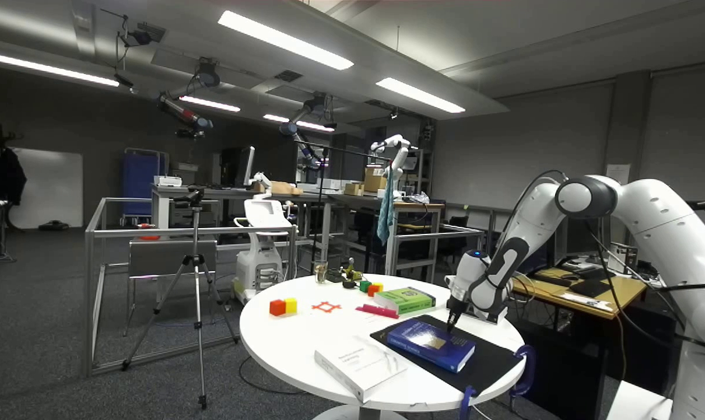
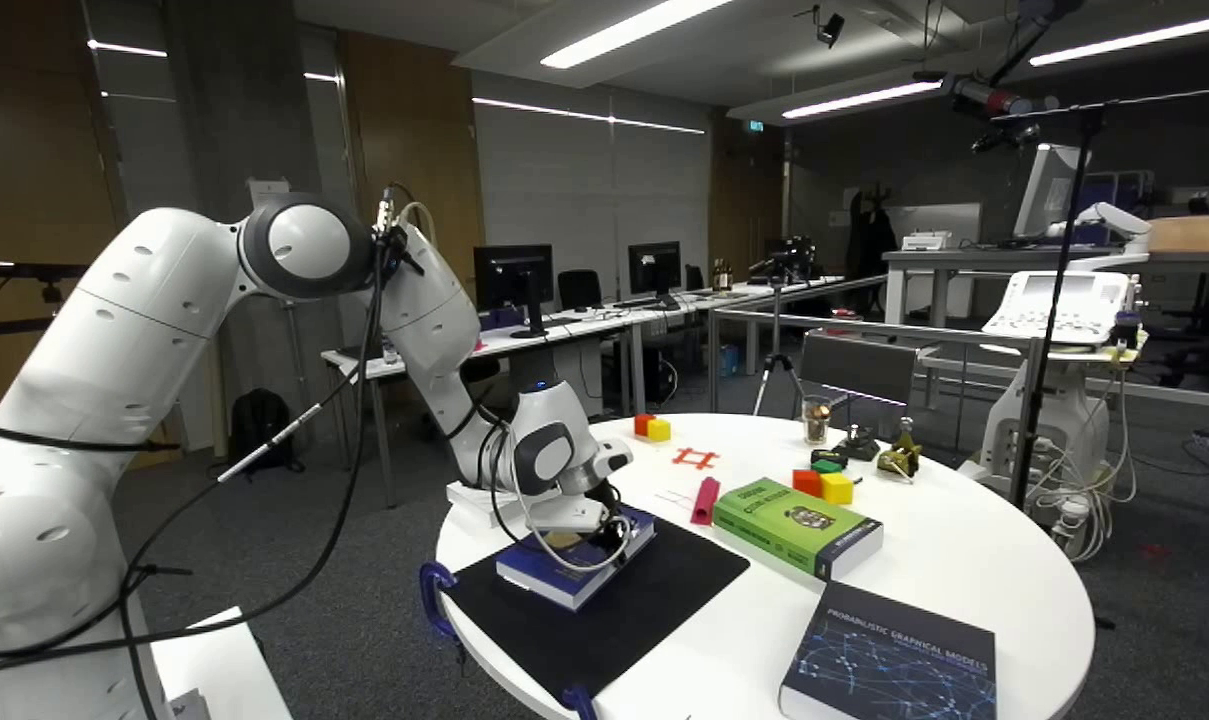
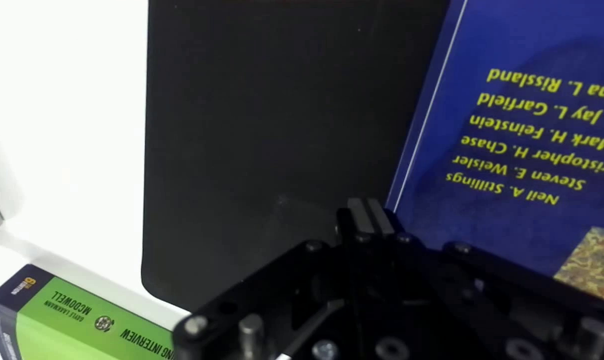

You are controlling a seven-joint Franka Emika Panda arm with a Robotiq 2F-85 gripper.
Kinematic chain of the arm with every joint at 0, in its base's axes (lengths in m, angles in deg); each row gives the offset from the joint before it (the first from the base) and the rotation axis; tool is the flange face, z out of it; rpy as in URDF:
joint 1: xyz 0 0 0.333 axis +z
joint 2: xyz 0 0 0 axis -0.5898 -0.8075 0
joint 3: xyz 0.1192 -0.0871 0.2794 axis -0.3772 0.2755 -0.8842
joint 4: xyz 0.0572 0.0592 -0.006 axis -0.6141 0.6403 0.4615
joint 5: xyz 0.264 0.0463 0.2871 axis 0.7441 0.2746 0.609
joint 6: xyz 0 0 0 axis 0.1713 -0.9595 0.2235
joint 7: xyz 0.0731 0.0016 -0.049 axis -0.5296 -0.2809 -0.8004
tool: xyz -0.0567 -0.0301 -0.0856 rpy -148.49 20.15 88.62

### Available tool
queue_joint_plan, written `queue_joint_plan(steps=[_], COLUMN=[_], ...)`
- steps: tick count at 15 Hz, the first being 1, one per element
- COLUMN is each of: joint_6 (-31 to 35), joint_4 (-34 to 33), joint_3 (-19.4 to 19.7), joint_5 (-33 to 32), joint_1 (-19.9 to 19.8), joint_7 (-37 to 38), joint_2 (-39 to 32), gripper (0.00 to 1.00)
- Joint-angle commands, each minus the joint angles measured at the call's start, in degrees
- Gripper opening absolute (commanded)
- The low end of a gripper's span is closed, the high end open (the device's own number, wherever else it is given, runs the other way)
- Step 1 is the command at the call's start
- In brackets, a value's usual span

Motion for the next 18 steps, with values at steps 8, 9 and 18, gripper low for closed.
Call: queue_joint_plan(steps=[8, 9, 18], joint_6=[1.0, 0.8, -1.3], joint_4=[3.5, 3.8, 7.2], joint_3=[-8.7, -9.1, -7.5], joint_5=[0.9, 0.8, -1.8], joint_1=[-7.6, -8.0, -6.6], joint_7=[-7.5, -8.2, -12.9], joint_2=[3.4, 3.7, 8.2], gripper=[0.00, 0.00, 0.00])
